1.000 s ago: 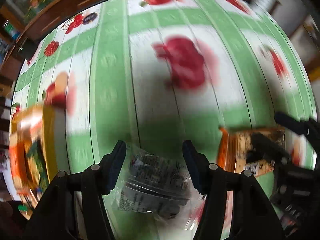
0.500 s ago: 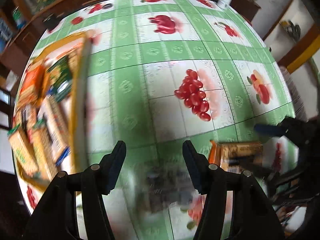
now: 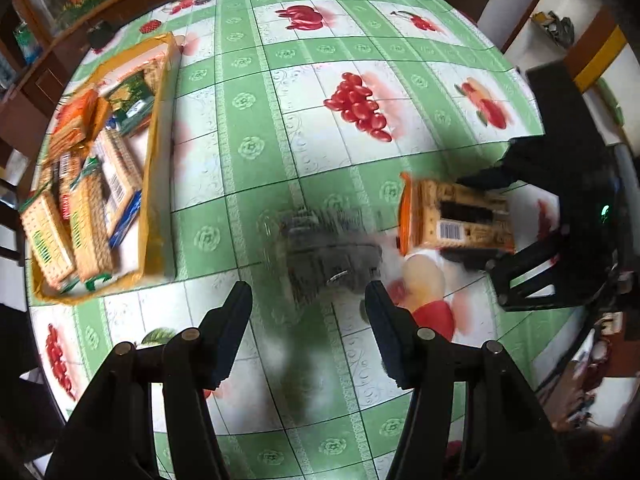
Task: Organize snacks
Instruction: 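Grasp the orange-edged cracker pack with the right tool while the left grasps the clear dark-snack bag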
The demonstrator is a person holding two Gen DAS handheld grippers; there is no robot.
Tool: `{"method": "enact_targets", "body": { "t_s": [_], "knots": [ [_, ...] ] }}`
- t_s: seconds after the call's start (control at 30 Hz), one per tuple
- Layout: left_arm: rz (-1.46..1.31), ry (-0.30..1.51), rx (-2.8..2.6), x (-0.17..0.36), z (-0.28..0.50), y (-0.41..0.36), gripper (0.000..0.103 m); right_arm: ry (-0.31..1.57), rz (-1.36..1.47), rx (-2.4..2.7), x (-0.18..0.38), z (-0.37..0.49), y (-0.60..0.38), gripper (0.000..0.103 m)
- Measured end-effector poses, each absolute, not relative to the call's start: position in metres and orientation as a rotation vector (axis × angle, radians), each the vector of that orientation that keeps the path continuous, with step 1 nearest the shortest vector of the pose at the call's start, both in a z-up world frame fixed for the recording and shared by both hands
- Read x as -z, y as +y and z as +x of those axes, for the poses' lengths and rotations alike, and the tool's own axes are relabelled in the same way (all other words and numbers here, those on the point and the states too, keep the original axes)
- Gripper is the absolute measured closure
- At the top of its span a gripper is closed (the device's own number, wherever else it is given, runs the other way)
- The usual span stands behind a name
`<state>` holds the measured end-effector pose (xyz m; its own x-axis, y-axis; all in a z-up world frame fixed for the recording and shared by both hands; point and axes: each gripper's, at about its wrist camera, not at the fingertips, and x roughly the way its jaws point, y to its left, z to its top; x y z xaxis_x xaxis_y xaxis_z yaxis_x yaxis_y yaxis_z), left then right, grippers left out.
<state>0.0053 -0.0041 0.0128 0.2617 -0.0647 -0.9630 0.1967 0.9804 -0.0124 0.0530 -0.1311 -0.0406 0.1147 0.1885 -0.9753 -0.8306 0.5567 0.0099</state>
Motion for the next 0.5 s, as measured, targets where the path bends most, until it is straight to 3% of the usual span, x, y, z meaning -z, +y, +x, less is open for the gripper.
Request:
{"method": "enact_targets", "body": {
  "t_s": [0.5],
  "knots": [
    [-0.094,1.374,-0.002,0.011,0.048,-0.001,0.046,1.229,-0.543,-0.749,0.041,0.037,-0.154,0.039]
  ]
}}
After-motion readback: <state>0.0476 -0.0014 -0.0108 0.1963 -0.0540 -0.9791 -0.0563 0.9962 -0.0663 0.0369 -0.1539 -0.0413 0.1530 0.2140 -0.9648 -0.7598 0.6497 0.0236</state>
